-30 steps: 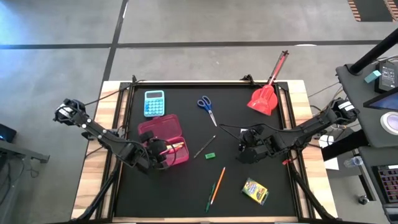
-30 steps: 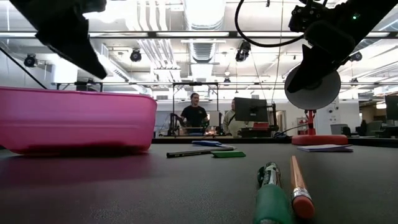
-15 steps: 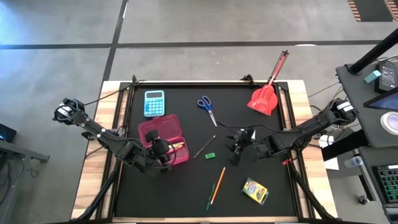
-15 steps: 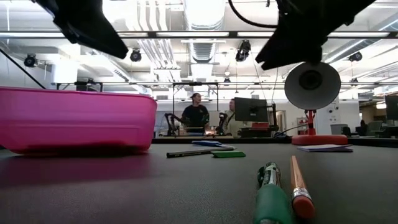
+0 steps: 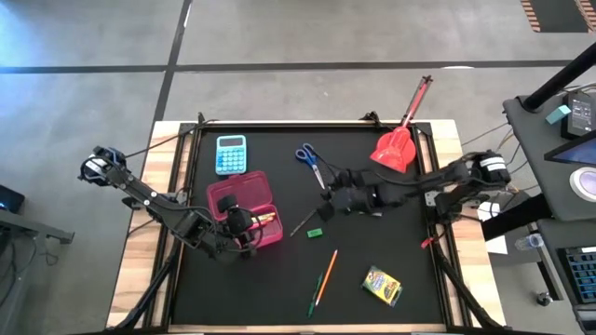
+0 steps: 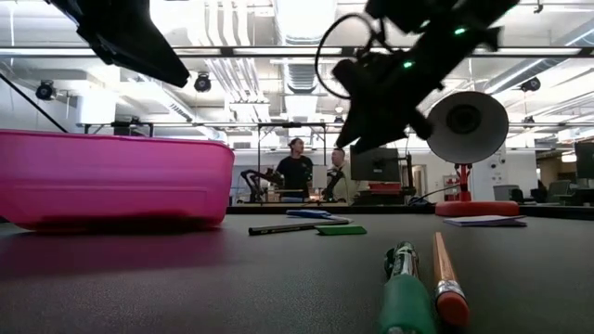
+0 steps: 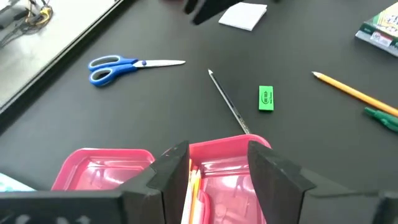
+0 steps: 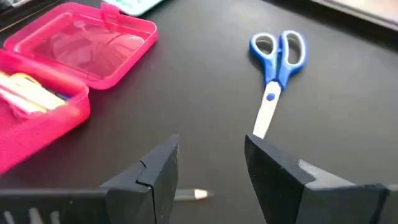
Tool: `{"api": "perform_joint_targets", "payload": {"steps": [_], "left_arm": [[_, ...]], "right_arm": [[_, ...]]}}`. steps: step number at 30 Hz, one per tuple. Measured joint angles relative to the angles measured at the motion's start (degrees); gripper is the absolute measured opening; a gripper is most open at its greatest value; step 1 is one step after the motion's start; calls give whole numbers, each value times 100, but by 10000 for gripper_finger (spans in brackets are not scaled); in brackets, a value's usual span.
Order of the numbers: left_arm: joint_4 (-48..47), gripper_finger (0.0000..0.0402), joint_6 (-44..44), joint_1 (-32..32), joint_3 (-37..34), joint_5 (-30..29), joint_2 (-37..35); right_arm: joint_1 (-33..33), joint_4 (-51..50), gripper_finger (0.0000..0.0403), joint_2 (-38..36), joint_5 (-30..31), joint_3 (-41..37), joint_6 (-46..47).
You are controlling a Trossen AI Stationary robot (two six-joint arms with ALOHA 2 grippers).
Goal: Pack school essentials
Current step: Put the blue scissors into the pink supply box
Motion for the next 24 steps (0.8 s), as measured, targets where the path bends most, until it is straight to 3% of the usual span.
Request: {"api": "perform_joint_targets", "payload": {"steps": [3, 12, 24], "left_arm": [[-46, 146, 54, 0, -10, 35, 0], [-234, 146, 211, 0, -19, 288, 0], [-607, 146, 211, -4, -21, 319, -4]], "right_arm": [[-373, -19, 191, 280, -324, 266, -83], [-742, -42, 256, 1215, -380, 1185, -515], [-1662, -1550, 256, 2433, -578, 2545, -589]]}}
